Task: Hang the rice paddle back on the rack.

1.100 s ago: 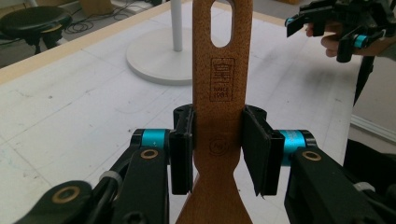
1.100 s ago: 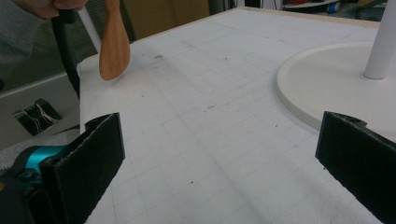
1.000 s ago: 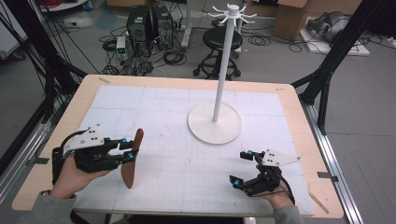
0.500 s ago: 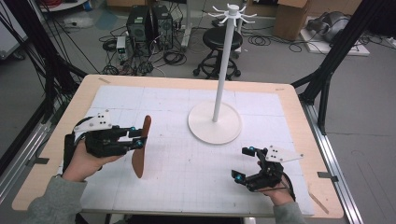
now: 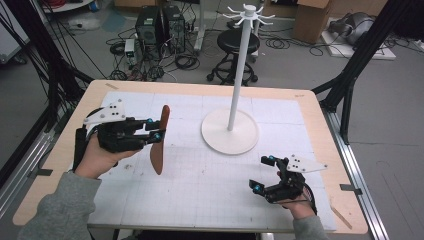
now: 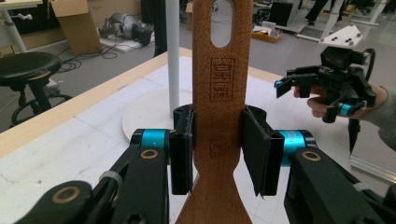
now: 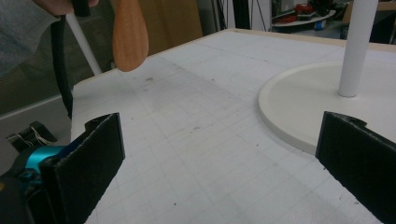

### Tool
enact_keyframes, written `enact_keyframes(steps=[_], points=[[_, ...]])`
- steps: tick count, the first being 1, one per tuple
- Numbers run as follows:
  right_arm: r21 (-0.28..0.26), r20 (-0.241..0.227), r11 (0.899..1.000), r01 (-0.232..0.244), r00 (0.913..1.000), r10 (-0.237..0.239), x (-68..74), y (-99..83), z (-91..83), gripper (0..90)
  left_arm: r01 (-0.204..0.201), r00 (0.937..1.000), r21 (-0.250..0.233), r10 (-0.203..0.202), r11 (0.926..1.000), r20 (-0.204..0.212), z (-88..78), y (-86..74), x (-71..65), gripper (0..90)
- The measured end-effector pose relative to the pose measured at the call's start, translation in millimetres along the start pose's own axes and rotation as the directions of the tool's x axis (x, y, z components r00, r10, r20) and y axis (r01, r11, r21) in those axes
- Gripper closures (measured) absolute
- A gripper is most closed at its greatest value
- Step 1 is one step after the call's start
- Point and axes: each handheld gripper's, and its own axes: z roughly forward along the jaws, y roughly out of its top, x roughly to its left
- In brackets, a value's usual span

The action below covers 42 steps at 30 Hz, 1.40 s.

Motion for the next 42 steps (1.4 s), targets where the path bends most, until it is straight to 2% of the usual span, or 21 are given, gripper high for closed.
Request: enact_keyframes(steps=[2,5,9,15,22,23,26,35,42], points=[[0.004,-0.002,1.000,-0.001,1.0000,0.001,0.5,-0.2,-0.2,0.0,0.003,1.0000,-0.008,-0.003,1.0000,0.006,2.1,6.6,0.4,65.2],[-0.004,0.003,1.000,-0.001,1.0000,0.001,-0.2,0.0,0.0,0.0,0.024,0.9995,-0.055,-0.023,0.9982,0.024,4.4,15.3,4.1,65.2],[-0.001,0.001,1.000,-0.004,1.0000,0.004,-0.9,-0.1,-0.1,0.0,0.027,0.9994,-0.048,-0.026,0.9985,0.025,9.0,23.8,6.6,65.2],[-0.008,-0.001,1.000,-0.007,1.0000,0.007,-1.3,0.2,-0.9,0.0,0.008,0.9996,-0.031,-0.007,0.9995,0.028,17.7,38.4,8.8,65.2],[-0.005,0.001,1.000,-0.009,1.0000,0.009,-2.5,0.3,0.1,0.0,-0.012,0.9985,-0.029,0.013,0.9995,0.052,28.3,56.7,9.8,65.2],[-0.008,0.002,1.000,-0.009,1.0000,0.009,-3.0,0.4,-0.3,0.0,-0.019,0.9986,-0.030,0.020,0.9994,0.050,28.5,58.9,10.3,65.2],[-0.021,0.006,1.000,-0.020,0.9998,0.020,-4.5,1.0,-1.9,0.0,-0.002,0.9980,-0.063,0.006,0.9980,0.063,28.4,63.7,12.6,65.2],[-0.034,0.004,0.999,-0.016,0.9999,0.016,-5.7,1.3,-3.6,0.0,-0.009,0.9960,-0.077,0.016,0.9970,0.088,27.9,78.9,17.7,65.2],[-0.033,0.001,0.999,-0.024,0.9997,0.024,-6.4,1.3,-4.3,0.0,-0.021,0.9941,-0.078,0.029,0.9968,0.104,35.4,88.9,16.7,65.2]])
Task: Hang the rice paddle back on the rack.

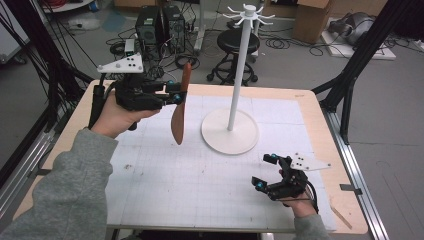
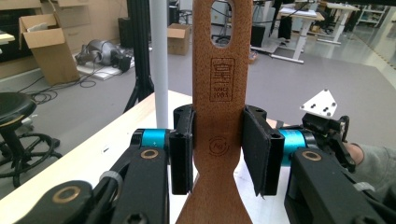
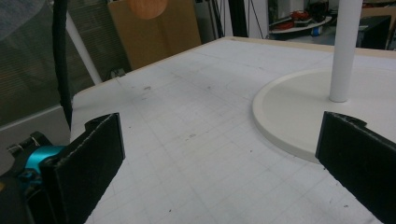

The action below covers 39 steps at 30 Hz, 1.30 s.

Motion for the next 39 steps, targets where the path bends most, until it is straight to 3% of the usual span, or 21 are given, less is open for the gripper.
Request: enact_keyframes(steps=[9,13,19,32,39], points=[[-0.005,0.000,1.000,-0.001,1.0000,0.001,0.5,0.0,-1.2,0.0,-0.014,0.9997,-0.003,0.014,0.9999,0.018,14.3,18.8,0.1,65.2],[-0.002,-0.001,1.000,0.002,1.0000,-0.002,-0.2,0.1,-1.9,0.0,0.004,0.9990,-0.026,-0.003,0.9997,0.044,19.7,23.9,1.1,65.2],[-0.006,0.000,1.000,0.002,1.0000,-0.002,-0.6,0.1,-2.6,0.0,0.004,0.9993,-0.025,-0.003,0.9997,0.037,24.7,35.7,5.3,65.2],[-0.020,0.007,1.000,-0.004,1.0000,0.004,0.1,-2.4,-9.1,0.0,-0.040,0.9987,-0.035,0.041,0.9986,0.032,44.2,72.6,6.1,65.2],[-0.028,0.011,1.000,-0.013,0.9998,0.013,2.0,-5.7,-14.8,0.0,-0.040,0.9990,-0.028,0.040,0.9988,0.019,57.2,82.4,7.3,65.2]])
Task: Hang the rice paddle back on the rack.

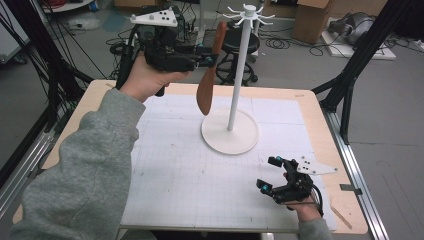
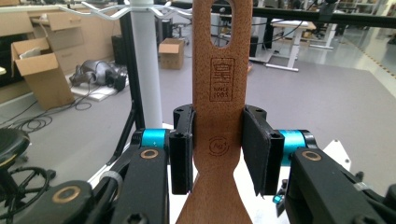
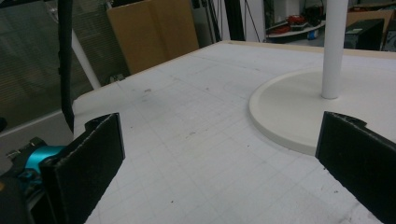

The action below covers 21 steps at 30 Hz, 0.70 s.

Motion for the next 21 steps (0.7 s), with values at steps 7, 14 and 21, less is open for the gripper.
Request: enact_keyframes(steps=[7,14,21], points=[[-0.017,0.015,1.000,-0.003,0.9999,0.003,-0.9,-0.9,-6.7,0.0,0.015,0.9995,0.017,-0.014,0.9998,-0.028,16.4,7.8,5.9,65.2],[-0.020,0.017,1.000,-0.008,0.9998,0.008,-0.9,-1.7,-9.6,0.0,0.022,0.9978,0.028,-0.020,0.9994,-0.063,27.4,8.6,9.7,65.2],[-0.020,0.015,1.000,-0.008,0.9998,0.009,-1.1,-1.9,-9.6,0.0,0.026,0.9962,0.028,-0.024,0.9993,-0.084,30.7,9.7,11.6,65.2]])
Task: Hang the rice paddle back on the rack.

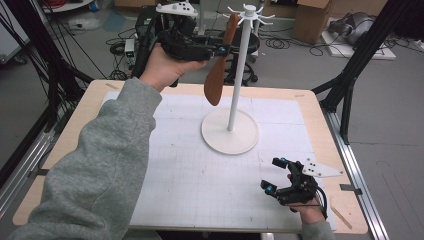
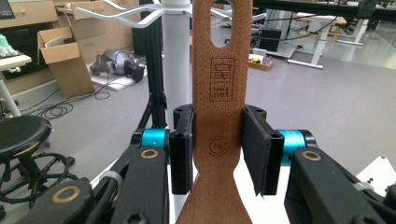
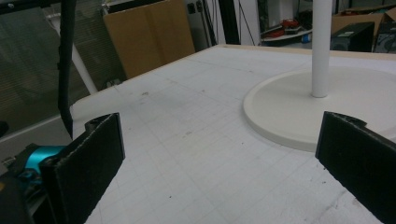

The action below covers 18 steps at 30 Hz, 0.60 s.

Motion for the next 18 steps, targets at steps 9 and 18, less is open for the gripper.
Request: enact_keyframes(steps=[9,18], points=[[0.004,-0.003,1.000,0.002,1.0000,-0.002,-0.9,-0.1,2.1,0.0,-0.002,1.0000,-0.005,0.002,1.0000,-0.004,-0.2,0.3,-0.4,65.2],[0.006,-0.004,1.000,-0.003,1.0000,0.003,-0.7,-0.1,2.8,0.0,0.005,0.9998,0.000,-0.005,1.0000,-0.020,2.1,-0.3,1.5,65.2]])
